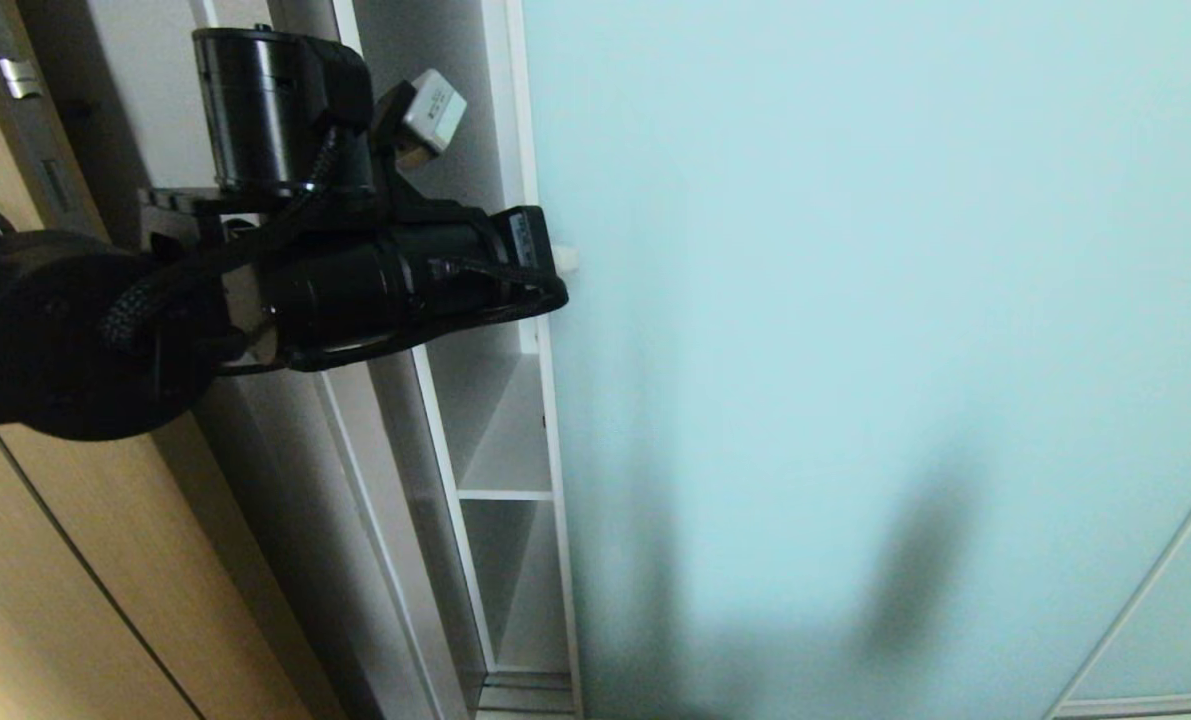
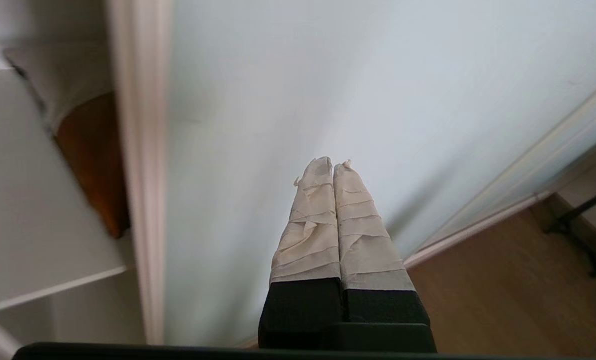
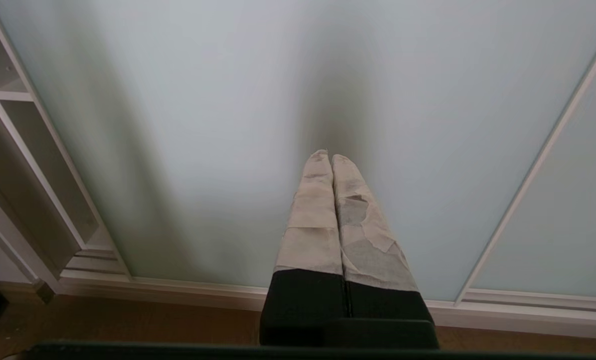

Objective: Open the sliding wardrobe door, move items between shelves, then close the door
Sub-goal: Close the door

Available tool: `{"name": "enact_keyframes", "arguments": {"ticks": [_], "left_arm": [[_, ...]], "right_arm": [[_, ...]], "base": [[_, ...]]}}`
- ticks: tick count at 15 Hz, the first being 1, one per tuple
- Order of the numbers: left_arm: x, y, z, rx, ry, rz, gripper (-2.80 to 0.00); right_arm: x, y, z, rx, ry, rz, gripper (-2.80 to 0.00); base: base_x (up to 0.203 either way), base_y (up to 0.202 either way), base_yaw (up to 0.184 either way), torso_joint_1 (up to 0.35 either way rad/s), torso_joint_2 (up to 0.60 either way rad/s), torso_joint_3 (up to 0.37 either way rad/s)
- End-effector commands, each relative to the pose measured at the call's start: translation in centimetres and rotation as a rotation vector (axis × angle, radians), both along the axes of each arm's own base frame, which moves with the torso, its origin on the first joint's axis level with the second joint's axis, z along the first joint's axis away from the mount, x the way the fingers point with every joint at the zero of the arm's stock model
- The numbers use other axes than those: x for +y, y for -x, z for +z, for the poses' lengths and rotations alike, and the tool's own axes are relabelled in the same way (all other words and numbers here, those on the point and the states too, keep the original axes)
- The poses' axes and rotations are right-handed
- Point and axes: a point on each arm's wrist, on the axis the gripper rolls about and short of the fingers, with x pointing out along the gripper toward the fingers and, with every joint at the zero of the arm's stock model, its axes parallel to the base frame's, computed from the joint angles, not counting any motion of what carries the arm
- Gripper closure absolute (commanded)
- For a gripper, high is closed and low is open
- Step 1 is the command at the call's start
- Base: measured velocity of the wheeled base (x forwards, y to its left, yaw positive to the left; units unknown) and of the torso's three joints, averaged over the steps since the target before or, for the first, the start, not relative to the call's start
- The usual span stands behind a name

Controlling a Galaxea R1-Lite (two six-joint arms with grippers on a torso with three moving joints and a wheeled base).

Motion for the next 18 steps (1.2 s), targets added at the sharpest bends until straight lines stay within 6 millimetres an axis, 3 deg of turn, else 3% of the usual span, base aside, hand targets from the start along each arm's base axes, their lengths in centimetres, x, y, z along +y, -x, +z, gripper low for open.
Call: {"name": "enact_keyframes", "arguments": {"ticks": [1, 7, 18], "left_arm": [[-1.1, -1.9, -1.6, 0.031, -0.014, 0.000, 0.00], [-2.5, -5.2, -4.1, 0.042, -0.016, 0.014, 0.00], [-0.3, -8.1, -5.8, 0.067, -0.023, 0.100, 0.00]], "right_arm": [[0.0, 0.0, 0.0, 0.000, 0.000, 0.000, 0.00], [0.0, 0.0, 0.0, 0.000, 0.000, 0.001, 0.00], [0.0, 0.0, 0.0, 0.000, 0.000, 0.001, 0.00]], "base": [[0.000, 0.000, 0.000, 0.000, 0.00, 0.000], [0.000, 0.000, 0.000, 0.000, 0.00, 0.000], [0.000, 0.000, 0.000, 0.000, 0.00, 0.000]]}}
